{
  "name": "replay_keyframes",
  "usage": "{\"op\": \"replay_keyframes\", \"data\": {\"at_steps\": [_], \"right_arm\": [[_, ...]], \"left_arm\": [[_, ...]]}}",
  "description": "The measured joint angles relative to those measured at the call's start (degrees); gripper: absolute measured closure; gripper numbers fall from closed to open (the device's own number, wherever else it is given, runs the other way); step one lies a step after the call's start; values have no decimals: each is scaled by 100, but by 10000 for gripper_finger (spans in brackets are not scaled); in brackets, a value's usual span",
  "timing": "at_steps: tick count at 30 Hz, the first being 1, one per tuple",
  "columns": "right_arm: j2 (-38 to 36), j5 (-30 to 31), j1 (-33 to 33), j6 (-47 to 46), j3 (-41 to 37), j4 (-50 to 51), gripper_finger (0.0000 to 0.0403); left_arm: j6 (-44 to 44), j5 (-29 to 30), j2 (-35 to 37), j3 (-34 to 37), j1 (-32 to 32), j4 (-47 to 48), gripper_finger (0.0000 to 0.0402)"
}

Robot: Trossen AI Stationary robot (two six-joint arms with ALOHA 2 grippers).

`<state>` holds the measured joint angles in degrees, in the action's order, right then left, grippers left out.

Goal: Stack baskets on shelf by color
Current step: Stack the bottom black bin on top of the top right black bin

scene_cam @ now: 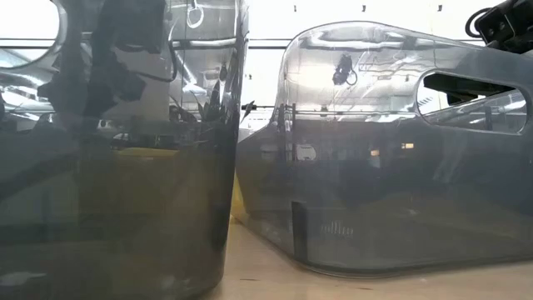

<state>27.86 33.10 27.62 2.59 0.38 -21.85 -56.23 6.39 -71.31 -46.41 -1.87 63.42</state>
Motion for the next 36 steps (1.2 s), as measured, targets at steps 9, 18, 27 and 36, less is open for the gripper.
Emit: {"op": "replay_keyframes", "data": {"at_steps": [9,18,27,36], "right_arm": [[-1,0,0,2,0,-2,389],[-2,0,0,0,-2,-37,389],[-2,0,0,0,0,-81,389],[0,0,0,0,0,-83,389]], "left_arm": [[-1,153,-1,0,0,-97,270],[57,304,-278,3,-20,-189,331],[143,197,-199,-2,-22,-271,387],[160,57,-175,-173,-21,-4,340]]}}
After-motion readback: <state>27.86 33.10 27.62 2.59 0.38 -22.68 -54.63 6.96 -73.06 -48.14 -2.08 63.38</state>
